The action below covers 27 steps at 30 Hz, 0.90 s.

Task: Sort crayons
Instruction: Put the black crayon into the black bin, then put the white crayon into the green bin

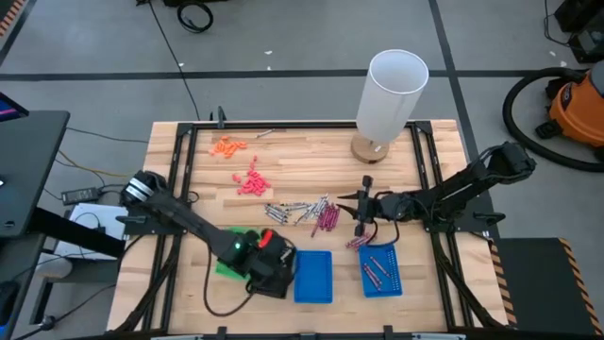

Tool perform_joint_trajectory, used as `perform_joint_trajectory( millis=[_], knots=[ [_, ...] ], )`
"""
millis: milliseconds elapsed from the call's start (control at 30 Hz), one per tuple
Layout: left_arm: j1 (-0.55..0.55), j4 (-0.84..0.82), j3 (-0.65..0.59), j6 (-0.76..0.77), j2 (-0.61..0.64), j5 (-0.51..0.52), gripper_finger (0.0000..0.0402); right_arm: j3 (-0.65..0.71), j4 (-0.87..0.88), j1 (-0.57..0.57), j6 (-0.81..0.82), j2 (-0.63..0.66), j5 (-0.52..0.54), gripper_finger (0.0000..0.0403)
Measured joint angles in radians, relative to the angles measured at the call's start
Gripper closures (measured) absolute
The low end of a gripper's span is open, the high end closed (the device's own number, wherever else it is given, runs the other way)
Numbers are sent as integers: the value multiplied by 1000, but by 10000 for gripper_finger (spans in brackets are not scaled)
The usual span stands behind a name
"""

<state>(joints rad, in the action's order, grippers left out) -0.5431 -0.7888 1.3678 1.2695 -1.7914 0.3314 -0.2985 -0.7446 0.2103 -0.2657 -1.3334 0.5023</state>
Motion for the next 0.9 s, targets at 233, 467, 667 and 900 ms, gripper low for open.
perform_joint_trajectory(
  millis=[233, 467, 667, 900],
  knots=[
    [-46, -11, -1, 153, -77, -18, 386, 0, -15, -12, -5, 0, -47, 298],
    [-46, -23, -1, 223, -114, -13, 362, 0, -25, -12, -7, 0, -78, 298],
    [-44, -25, -1, 212, -115, -5, 281, 0, -18, -12, -12, 0, -78, 298],
    [-9, -25, 1, 113, -72, -3, 232, 0, -18, -16, -25, 0, -78, 298]
  ],
)
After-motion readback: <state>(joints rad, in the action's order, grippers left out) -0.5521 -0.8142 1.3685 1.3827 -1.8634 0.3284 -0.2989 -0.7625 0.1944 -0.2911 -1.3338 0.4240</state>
